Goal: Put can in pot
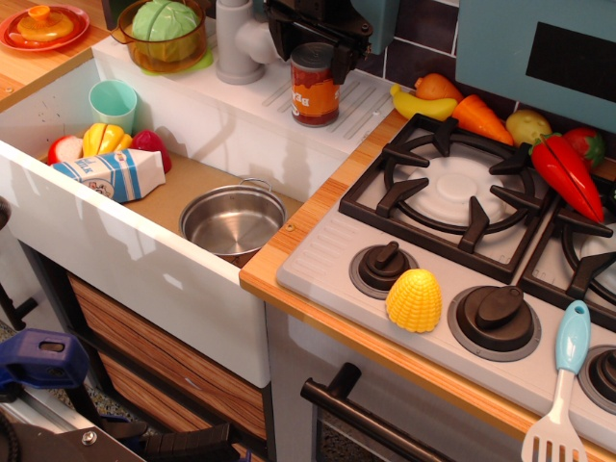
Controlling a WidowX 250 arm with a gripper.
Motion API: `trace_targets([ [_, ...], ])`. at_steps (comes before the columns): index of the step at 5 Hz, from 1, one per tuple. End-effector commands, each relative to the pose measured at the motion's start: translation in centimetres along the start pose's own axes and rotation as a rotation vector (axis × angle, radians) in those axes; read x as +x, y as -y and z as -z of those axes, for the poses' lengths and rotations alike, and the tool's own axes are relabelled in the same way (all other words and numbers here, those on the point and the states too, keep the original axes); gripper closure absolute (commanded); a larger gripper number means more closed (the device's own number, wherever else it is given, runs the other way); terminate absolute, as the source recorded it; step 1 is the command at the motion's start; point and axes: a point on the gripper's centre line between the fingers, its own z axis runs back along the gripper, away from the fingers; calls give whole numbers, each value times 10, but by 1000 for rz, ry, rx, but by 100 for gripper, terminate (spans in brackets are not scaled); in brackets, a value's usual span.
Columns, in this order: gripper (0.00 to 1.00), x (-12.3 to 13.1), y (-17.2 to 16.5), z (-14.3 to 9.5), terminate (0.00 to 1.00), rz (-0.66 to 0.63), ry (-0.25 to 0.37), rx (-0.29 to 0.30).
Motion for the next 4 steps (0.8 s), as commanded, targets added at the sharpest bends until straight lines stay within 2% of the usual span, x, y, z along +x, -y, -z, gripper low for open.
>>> trace_targets([
  [1, 0, 18, -5, -10, 0, -41, 76, 28],
  [2, 100, 13, 1, -16, 0, -68, 63, 30],
  [3, 100, 0, 7, -38, 0, -87, 28, 60],
  [4, 100, -27, 3, -62, 0, -102, -38, 87],
])
